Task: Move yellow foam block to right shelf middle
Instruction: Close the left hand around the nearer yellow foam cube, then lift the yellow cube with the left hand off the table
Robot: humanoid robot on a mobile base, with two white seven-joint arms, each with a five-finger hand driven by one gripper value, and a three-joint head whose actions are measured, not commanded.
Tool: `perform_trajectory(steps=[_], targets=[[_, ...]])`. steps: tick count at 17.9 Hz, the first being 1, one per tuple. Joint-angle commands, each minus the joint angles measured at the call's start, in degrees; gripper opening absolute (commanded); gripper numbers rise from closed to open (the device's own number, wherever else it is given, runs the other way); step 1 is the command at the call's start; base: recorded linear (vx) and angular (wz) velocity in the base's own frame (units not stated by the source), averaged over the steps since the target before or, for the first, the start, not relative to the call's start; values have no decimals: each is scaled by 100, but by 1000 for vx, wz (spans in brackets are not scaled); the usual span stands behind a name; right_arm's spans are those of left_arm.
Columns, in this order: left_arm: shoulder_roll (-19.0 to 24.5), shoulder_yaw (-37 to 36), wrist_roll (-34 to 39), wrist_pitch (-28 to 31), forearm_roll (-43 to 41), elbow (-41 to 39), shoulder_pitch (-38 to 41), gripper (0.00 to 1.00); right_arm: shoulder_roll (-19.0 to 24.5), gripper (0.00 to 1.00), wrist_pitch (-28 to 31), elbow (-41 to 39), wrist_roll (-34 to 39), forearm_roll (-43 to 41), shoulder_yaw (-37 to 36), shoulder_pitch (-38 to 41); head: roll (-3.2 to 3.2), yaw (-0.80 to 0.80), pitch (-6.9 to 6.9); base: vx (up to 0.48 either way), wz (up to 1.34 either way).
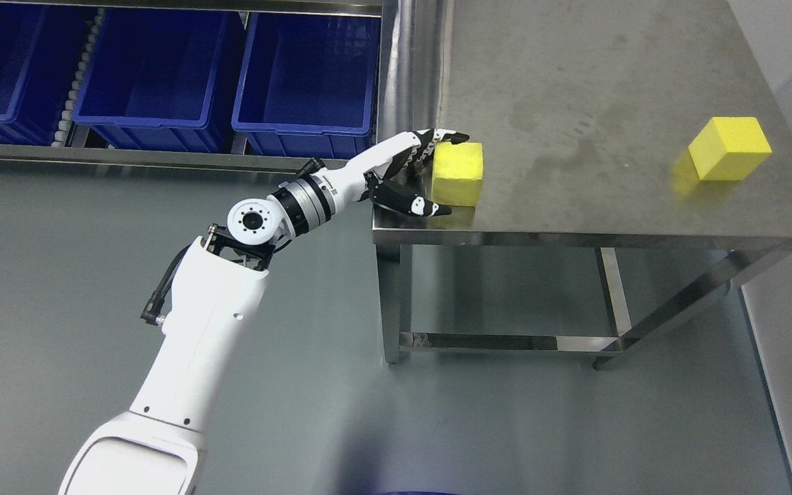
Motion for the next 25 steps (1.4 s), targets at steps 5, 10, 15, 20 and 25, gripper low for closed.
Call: perform_trajectory(steps=[5, 10, 15, 20, 25], targets=[[97, 520, 11, -469, 480, 178, 66, 28, -100, 100, -4, -100, 3, 18, -70, 140, 0, 0, 0, 4, 19], [97, 1531, 1028, -1424, 2977, -447, 57, 28, -100, 100, -4, -100, 3, 18, -70, 140, 0, 0, 0, -2, 37], [97, 2208, 2341, -2105, 2979, -736, 197, 28, -100, 100, -4, -100, 3, 18, -70, 140, 0, 0, 0, 33, 296], [97, 2245, 2323, -2078, 2979, -1535, 1057, 27, -100, 100, -4, -100, 3, 18, -70, 140, 0, 0, 0, 109, 748], [97, 2288, 2323, -2069, 2979, -2072, 1560, 26, -100, 100, -4, -100, 3, 18, -70, 140, 0, 0, 0, 162, 998]])
